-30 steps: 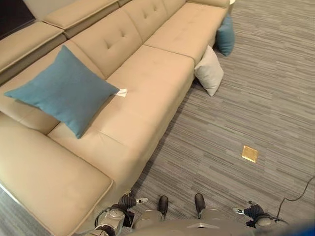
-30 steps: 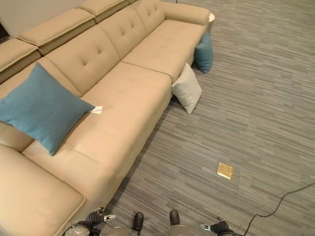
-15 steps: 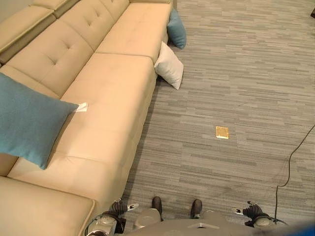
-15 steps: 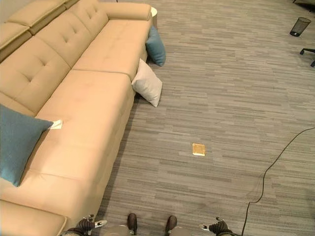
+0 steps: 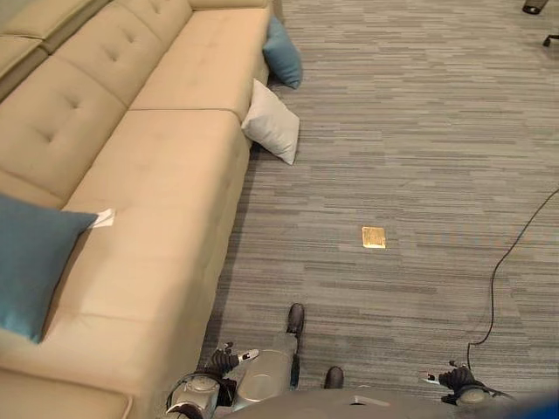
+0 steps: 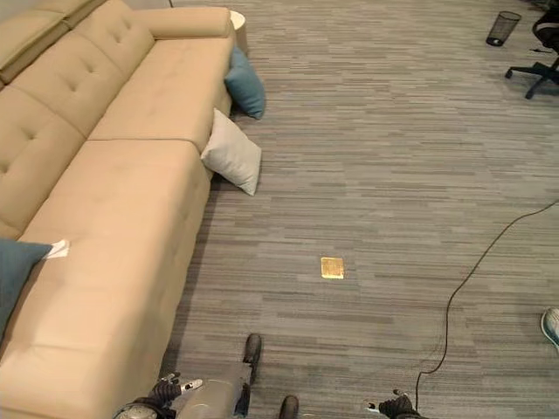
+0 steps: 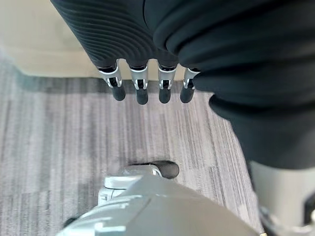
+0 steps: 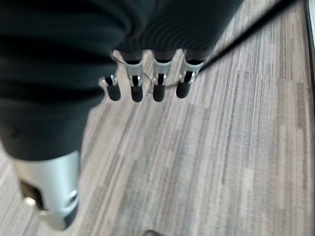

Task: Pick up all the scattered cushions and arrange them neatly on the sofa.

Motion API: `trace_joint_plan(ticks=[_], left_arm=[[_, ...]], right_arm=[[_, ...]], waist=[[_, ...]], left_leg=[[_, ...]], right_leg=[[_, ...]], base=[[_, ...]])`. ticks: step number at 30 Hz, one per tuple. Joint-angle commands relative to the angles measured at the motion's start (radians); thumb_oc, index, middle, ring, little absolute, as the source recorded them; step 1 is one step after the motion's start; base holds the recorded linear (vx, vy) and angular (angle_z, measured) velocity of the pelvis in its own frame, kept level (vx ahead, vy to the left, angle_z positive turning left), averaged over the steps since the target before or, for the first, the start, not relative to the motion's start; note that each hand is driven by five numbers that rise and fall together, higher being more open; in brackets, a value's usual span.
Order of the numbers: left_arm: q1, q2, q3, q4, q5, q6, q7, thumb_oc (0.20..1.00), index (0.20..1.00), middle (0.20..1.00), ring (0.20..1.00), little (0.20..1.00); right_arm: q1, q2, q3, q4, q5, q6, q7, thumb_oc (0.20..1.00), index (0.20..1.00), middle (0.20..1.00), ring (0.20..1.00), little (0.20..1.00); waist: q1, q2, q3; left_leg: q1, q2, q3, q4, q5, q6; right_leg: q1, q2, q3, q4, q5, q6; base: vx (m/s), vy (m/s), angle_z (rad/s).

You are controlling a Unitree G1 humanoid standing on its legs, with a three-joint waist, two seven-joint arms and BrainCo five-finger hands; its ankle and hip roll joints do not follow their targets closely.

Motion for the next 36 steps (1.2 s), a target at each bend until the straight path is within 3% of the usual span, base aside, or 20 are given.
trace_joint_plan(ticks=[1,4,7,8,9,11,13,15,18,20,23,24,26,28,30,31,32,33,36], left_arm=[[-0.007,0.014,0.004,0.039,0.009,-0.008,0.002,1.0,1.0,1.0,1.0,1.0],[-0.011,0.023,0.004,0.028,0.008,-0.007,0.003,1.0,1.0,1.0,1.0,1.0],[-0.031,0.034,-0.006,-0.005,0.006,-0.011,0.014,1.0,1.0,1.0,1.0,1.0],[-0.038,0.039,-0.009,-0.017,-0.002,-0.014,0.018,1.0,1.0,1.0,1.0,1.0],[-0.041,0.037,-0.01,-0.019,-0.011,-0.017,0.02,1.0,1.0,1.0,1.0,1.0],[-0.053,0.035,-0.016,-0.011,-0.006,-0.019,0.017,1.0,1.0,1.0,1.0,1.0],[-0.055,0.033,-0.012,0.008,0.005,-0.018,0.018,1.0,1.0,1.0,1.0,1.0],[-0.055,0.031,-0.006,0.02,0.009,-0.019,0.019,1.0,1.0,1.0,1.0,1.0],[-0.044,0.026,-0.005,0.04,0.037,-0.014,0.018,1.0,1.0,1.0,1.0,1.0],[-0.038,0.02,0.001,0.045,0.026,-0.015,0.016,1.0,1.0,1.0,1.0,1.0],[-0.036,0.014,-0.006,0.043,0.023,-0.014,0.012,1.0,1.0,1.0,1.0,1.0],[-0.045,0.011,-0.02,0.028,0.019,-0.01,0.008,1.0,1.0,1.0,1.0,1.0],[-0.05,0.011,-0.029,0.016,0.012,-0.011,0.009,1.0,1.0,1.0,1.0,1.0],[-0.055,0.004,-0.051,0.011,0.015,-0.013,0.009,1.0,1.0,1.0,1.0,1.0],[-0.056,-0.001,-0.06,0.01,0.021,-0.013,0.007,1.0,1.0,1.0,1.0,1.0],[-0.057,-0.004,-0.065,0.012,0.029,-0.013,0.007,1.0,1.0,1.0,1.0,1.0],[-0.057,-0.004,-0.065,0.012,0.03,-0.013,0.008,1.0,1.0,1.0,1.0,1.0],[-0.057,-0.005,-0.072,0.011,0.033,-0.016,0.008,1.0,1.0,1.0,1.0,1.0],[-0.033,-0.002,-0.048,0.024,0.031,-0.014,0.007,1.0,1.0,1.0,1.0,1.0]], right_arm=[[0.02,-0.011,0.016,-0.032,-0.003,-0.002,-0.003,1.0,1.0,1.0,1.0,1.0],[0.024,-0.005,0.014,-0.051,-0.009,-0.002,0.01,1.0,1.0,1.0,1.0,1.0],[0.012,-0.009,0.018,-0.066,-0.019,0.004,0.012,1.0,1.0,1.0,1.0,1.0],[0.007,-0.005,0.017,-0.071,-0.019,0.003,0.009,1.0,1.0,1.0,1.0,1.0],[0.002,-0.005,0.02,-0.074,-0.021,0.0,0.009,1.0,1.0,1.0,1.0,1.0],[-0.014,-0.006,0.032,-0.074,-0.027,-0.002,0.011,1.0,1.0,1.0,1.0,1.0],[-0.018,-0.008,0.039,-0.076,-0.034,0.002,0.009,1.0,1.0,1.0,1.0,1.0],[-0.015,-0.009,0.04,-0.078,-0.043,0.005,0.008,1.0,1.0,1.0,1.0,1.0],[0.007,-0.01,0.037,-0.073,-0.033,-0.003,0.009,1.0,1.0,1.0,1.0,1.0],[0.008,-0.009,0.035,-0.066,-0.027,-0.008,0.008,1.0,1.0,1.0,1.0,1.0],[0.007,-0.009,0.039,-0.06,-0.021,-0.015,0.011,1.0,1.0,1.0,1.0,1.0],[-0.003,-0.011,0.037,-0.062,-0.001,-0.016,0.008,1.0,1.0,1.0,1.0,1.0],[-0.002,-0.016,0.035,-0.066,0.011,-0.017,0.004,1.0,1.0,1.0,1.0,1.0],[0.003,-0.026,0.032,-0.062,0.017,-0.012,0.002,1.0,1.0,1.0,1.0,1.0],[0.008,-0.03,0.031,-0.059,0.018,-0.012,0.0,1.0,1.0,1.0,1.0,1.0],[0.013,-0.033,0.03,-0.053,0.015,-0.012,-0.003,1.0,1.0,1.0,1.0,1.0],[0.013,-0.033,0.031,-0.053,0.015,-0.012,-0.003,1.0,1.0,1.0,1.0,1.0],[0.018,-0.03,0.029,-0.049,0.016,-0.01,-0.007,1.0,1.0,1.0,1.0,1.0],[0.038,-0.017,0.035,-0.037,-0.011,-0.004,0.001,1.0,1.0,1.0,1.0,1.0]], waist=[[0.022,-0.025,-0.037],[0.032,-0.031,-0.053],[0.006,-0.014,-0.024],[-0.006,0.006,-0.016],[-0.011,0.013,-0.012],[-0.033,0.018,-0.008],[-0.05,0.005,-0.007],[-0.057,0.003,-0.004],[-0.07,-0.005,-0.021],[-0.07,-0.005,-0.031],[-0.067,-0.005,-0.021],[-0.057,-0.021,0.006],[-0.044,-0.031,0.024],[-0.033,-0.039,0.029],[-0.027,-0.034,0.021],[-0.021,-0.018,0.008],[-0.02,-0.019,0.01],[-0.011,-0.002,0.002],[0.017,-0.008,-0.029]], left_leg=[[-0.002,-0.025,-0.006,0.139,-0.103,0.05],[0.041,-0.035,-0.005,0.132,-0.137,0.087],[0.079,-0.042,-0.012,0.138,-0.168,0.123],[0.113,-0.031,-0.026,0.125,-0.179,0.133],[0.132,-0.027,-0.031,0.117,-0.187,0.135],[0.189,-0.022,-0.043,0.093,-0.215,0.127],[0.245,-0.024,-0.06,0.072,-0.243,0.113],[0.284,-0.022,-0.07,0.062,-0.263,0.102],[0.326,-0.008,-0.08,0.074,-0.307,0.086],[0.317,0.002,-0.08,0.108,-0.307,0.069],[0.258,0.017,-0.066,0.289,-0.243,0.029],[0.143,0.026,-0.045,0.493,-0.165,0.01],[0.09,0.023,-0.032,0.597,-0.148,0.019],[0.016,0.011,-0.007,0.561,-0.171,0.033],[0.009,-0.001,0.007,0.417,-0.2,0.042],[-0.001,-0.007,0.009,0.26,-0.156,0.037],[0.006,-0.009,0.01,0.252,-0.153,0.037],[-0.018,-0.006,0.028,0.154,-0.078,0.029],[-0.004,-0.028,-0.001,0.145,-0.088,0.049]], right_leg=[[-0.03,-0.061,0.015,0.084,-0.022,0.131],[-0.08,-0.097,0.022,0.256,-0.025,0.17],[-0.208,-0.132,0.022,0.5,0.087,0.231],[-0.273,-0.149,0.003,0.583,0.111,0.223],[-0.298,-0.164,-0.019,0.577,0.103,0.21],[-0.323,-0.173,-0.065,0.441,0.071,0.184],[-0.361,-0.166,-0.082,0.268,0.123,0.19],[-0.383,-0.171,-0.119,0.204,0.159,0.204],[-0.335,-0.143,-0.075,0.166,0.152,0.184],[-0.322,-0.14,-0.078,0.164,0.15,0.173],[-0.267,-0.124,-0.072,0.15,0.124,0.145],[-0.231,-0.12,-0.064,0.141,0.103,0.118],[-0.203,-0.112,-0.052,0.136,0.085,0.098],[-0.165,-0.109,-0.039,0.124,0.065,0.093],[-0.138,-0.098,-0.035,0.104,0.048,0.103],[-0.115,-0.078,-0.038,0.088,0.035,0.113],[-0.111,-0.08,-0.037,0.087,0.035,0.113],[-0.078,-0.055,-0.037,0.081,0.014,0.117],[-0.048,-0.062,-0.015,0.136,-0.024,0.129]], base=[[0.35,0.127,-0.66],[0.25,0.136,-0.17],[0.13,0.101,-0.01],[0.22,0.08,0.18],[0.36,0.01,0.34],[0.37,-0.098,0.26],[0.34,-0.159,0.0],[0.31,-0.183,0.02],[0.32,-0.217,0.28],[0.24,-0.213,0.52],[0.17,-0.248,-0.01],[0.14,-0.308,-0.16],[0.22,-0.274,0.03],[0.3,-0.156,0.01],[0.32,-0.028,0.02],[0.28,0.006,-0.06],[0.38,0.006,0.02],[0.37,0.017,-0.11],[0.38,0.059,-0.34]])
